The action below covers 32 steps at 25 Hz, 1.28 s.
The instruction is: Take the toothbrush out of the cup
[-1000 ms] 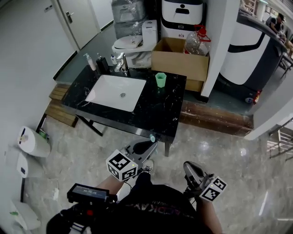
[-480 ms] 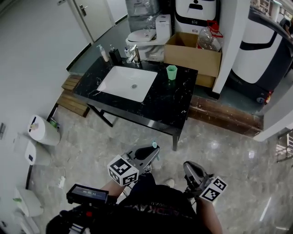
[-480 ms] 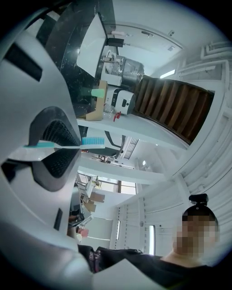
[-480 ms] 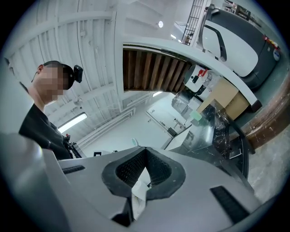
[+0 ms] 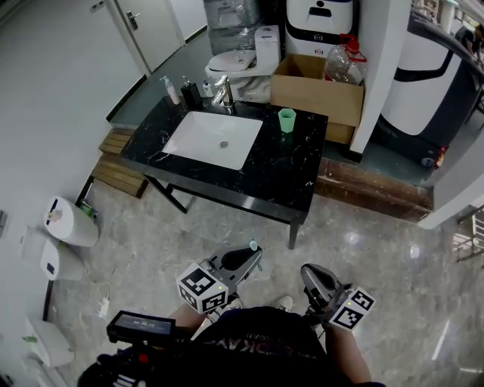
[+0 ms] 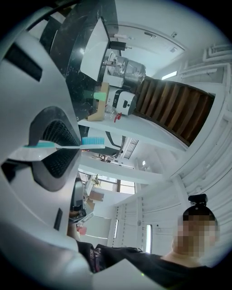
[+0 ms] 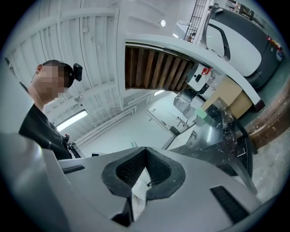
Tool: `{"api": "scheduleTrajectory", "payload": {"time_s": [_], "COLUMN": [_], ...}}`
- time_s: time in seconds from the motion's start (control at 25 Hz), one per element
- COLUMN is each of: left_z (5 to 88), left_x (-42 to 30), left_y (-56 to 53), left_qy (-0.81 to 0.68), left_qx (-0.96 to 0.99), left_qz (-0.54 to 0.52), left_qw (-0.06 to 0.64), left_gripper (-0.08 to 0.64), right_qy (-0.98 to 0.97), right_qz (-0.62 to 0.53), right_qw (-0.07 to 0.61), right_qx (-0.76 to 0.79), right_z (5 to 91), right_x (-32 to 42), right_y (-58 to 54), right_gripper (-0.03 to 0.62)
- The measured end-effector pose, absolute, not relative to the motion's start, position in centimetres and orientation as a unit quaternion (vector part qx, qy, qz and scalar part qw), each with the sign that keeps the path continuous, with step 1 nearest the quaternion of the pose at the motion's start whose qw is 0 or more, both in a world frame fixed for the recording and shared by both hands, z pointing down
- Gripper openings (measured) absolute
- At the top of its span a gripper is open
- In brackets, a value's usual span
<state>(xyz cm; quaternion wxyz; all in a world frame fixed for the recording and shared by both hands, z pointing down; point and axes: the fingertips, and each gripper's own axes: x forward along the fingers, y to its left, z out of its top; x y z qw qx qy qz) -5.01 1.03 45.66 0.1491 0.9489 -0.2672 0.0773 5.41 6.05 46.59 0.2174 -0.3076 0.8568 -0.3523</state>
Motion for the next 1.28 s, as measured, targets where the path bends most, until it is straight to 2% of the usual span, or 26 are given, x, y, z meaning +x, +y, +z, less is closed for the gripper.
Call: {"api": "scheduleTrajectory", "payload": {"time_s": [0.48, 0.92, 1.28], "left_z": [45.5, 46.7, 46.3], "left_x": [-11.3, -15.0, -16.4], "left_y": [3.7, 3.8, 3.8], "left_qy": [-0.251, -0.229, -0.208], "left_qx": [0.952, 0.953, 0.960], "left_qz": [0.071, 0.049, 0.042], "left_qw": [0.160, 0.191, 0.184], "left_gripper": [0.020, 0.020, 0.020], "right_qy": [0.868, 0.861, 0.860], "right_qz": [-0.337, -0.340, -0.327], "right_qw": [0.185, 0.161, 0.153], "right_qx": [-0.313, -0.343, -0.360], "right_z": [45.8, 46.8, 46.4], "right_x": [-3.0, -7.2, -9.3], "right_y": [7.2, 7.8, 8.3], "right_gripper": [0.011, 0.011, 0.011]}}
